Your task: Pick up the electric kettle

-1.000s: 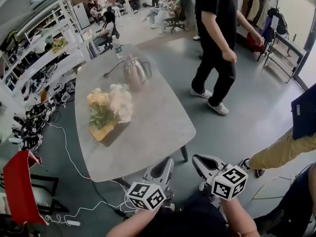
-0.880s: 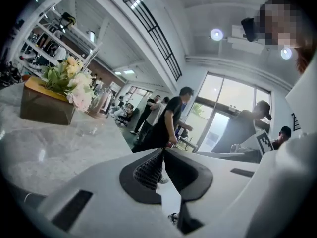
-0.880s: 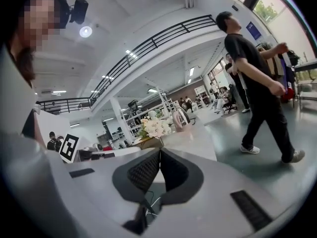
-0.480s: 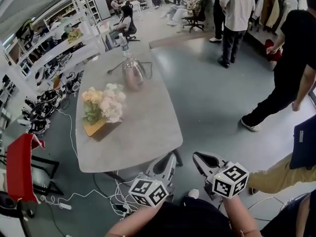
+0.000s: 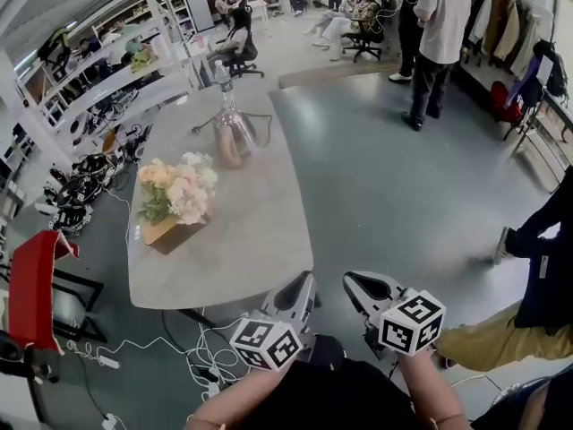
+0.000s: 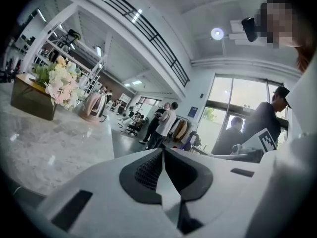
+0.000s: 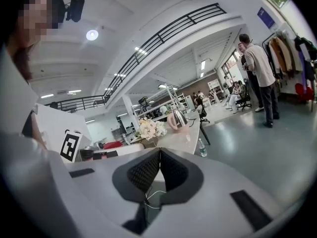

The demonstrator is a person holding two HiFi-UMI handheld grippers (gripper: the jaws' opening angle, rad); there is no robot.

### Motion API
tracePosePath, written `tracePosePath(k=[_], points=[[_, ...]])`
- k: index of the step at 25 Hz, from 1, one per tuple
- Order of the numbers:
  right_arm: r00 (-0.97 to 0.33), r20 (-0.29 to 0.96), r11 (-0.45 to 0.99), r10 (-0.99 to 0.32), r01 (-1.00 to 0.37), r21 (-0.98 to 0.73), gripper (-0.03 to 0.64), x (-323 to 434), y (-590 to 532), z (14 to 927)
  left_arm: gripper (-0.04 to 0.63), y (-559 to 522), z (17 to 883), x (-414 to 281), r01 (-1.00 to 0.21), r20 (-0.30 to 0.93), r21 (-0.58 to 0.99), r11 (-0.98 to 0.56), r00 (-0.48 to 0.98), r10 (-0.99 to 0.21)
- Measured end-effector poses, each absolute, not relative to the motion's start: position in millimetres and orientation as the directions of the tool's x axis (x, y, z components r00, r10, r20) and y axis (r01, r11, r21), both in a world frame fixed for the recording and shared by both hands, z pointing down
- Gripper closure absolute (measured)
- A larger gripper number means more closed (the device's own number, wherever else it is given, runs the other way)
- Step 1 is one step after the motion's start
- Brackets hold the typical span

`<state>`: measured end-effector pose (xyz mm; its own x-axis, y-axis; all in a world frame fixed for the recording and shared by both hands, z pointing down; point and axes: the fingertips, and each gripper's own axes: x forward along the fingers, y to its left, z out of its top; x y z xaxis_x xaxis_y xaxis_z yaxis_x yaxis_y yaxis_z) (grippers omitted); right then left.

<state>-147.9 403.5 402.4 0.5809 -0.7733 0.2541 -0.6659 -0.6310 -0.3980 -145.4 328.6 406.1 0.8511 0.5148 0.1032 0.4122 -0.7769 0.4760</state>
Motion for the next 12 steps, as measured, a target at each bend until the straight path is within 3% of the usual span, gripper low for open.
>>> tracePosePath(k=[12], points=[[0.546, 0.277, -0.612, -0.790, -0.680, -0.405, 0.611, -83.6, 410.1, 418.8, 0.577, 335.5, 423.8, -79.8, 0.375, 0.118, 0.478, -0.794, 0.869, 0.481]])
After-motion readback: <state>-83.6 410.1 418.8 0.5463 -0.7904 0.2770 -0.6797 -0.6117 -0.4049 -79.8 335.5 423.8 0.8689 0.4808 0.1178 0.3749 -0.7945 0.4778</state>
